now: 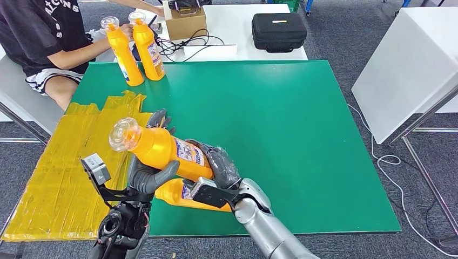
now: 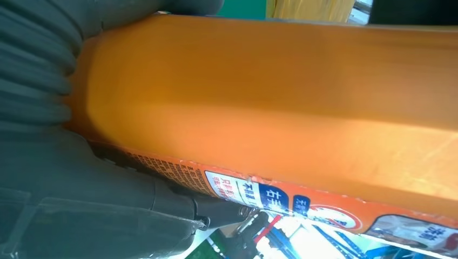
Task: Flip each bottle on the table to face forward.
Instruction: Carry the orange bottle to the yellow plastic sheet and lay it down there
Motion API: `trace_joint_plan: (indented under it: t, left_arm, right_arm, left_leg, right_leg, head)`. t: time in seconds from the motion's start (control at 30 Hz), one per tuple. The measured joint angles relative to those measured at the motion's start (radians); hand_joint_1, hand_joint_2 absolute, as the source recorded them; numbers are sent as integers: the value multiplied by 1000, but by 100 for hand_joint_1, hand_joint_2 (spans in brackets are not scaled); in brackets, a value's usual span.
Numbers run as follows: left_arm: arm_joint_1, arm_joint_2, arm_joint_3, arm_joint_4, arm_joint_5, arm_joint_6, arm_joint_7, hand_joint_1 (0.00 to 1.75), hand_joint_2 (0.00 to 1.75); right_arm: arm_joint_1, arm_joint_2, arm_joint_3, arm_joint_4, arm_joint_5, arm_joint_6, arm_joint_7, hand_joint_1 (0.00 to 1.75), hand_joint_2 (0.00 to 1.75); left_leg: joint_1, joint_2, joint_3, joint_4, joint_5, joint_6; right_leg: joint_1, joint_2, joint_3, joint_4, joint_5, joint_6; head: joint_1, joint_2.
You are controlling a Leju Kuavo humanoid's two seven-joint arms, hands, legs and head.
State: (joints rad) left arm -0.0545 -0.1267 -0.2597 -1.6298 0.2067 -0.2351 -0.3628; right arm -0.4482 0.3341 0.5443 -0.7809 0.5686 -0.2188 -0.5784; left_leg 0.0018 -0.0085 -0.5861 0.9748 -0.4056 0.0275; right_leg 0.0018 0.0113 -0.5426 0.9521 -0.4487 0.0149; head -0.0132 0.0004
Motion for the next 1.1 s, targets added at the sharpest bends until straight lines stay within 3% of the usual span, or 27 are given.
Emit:
trace_joint_plan:
  t: [0.1,0.13,0.23,0.27,0.83,0.87,0.97,1.0,1.1]
  left_arm:
    - [-2,0,1,4,1,5,2,0,175]
    - [-4,0,1,8,1,6,2,23,175]
    - [-13,0,3,25,1,15,-1,154,175]
    - [-17,0,4,32,1,23,-5,175,175]
    - [-27,-1,8,56,19,98,-74,175,175]
    - [-27,-1,8,56,19,99,-76,175,175]
    - [-26,-3,8,56,13,111,-85,175,175]
    - [-26,-3,9,54,-1,129,-91,175,175]
    - [-32,-6,9,39,-85,220,-118,175,175]
  right_arm:
    - [0,2,15,-1,0,15,0,175,175]
    - [0,3,19,-2,0,20,0,175,175]
    - [-2,2,32,-7,-1,30,9,175,175]
    - [-4,2,35,-7,-1,31,14,175,175]
    - [-12,-4,63,-8,-17,16,31,175,175]
    - [-12,-4,63,-8,-18,15,31,146,175]
    - [-12,-4,63,-8,-18,10,34,15,175]
    - [-12,-4,63,-8,-18,5,36,0,175]
    - [-8,-8,63,-17,-17,-12,43,0,175]
  left_leg:
    - [0,0,0,0,0,0]
    - [0,0,0,0,0,0]
    - [0,0,0,0,0,0]
    - [0,0,0,0,0,0]
    - [0,0,0,0,0,0]
    - [0,0,0,0,0,0]
    - [0,0,0,0,0,0]
    - [0,0,0,0,0,0]
    - [0,0,0,0,0,0]
  right_leg:
    - [0,0,0,0,0,0]
    - [0,0,0,0,0,0]
    - [0,0,0,0,0,0]
    - [0,0,0,0,0,0]
    - [0,0,0,0,0,0]
    - [0,0,0,0,0,0]
    - [0,0,0,0,0,0]
    - [0,0,0,0,0,0]
    - [0,0,0,0,0,0]
  head:
    - [0,0]
    - [0,0]
    - [0,0]
    - [0,0]
    - [0,0]
    - [0,0]
    - [0,0]
    - [0,0]
    - [0,0]
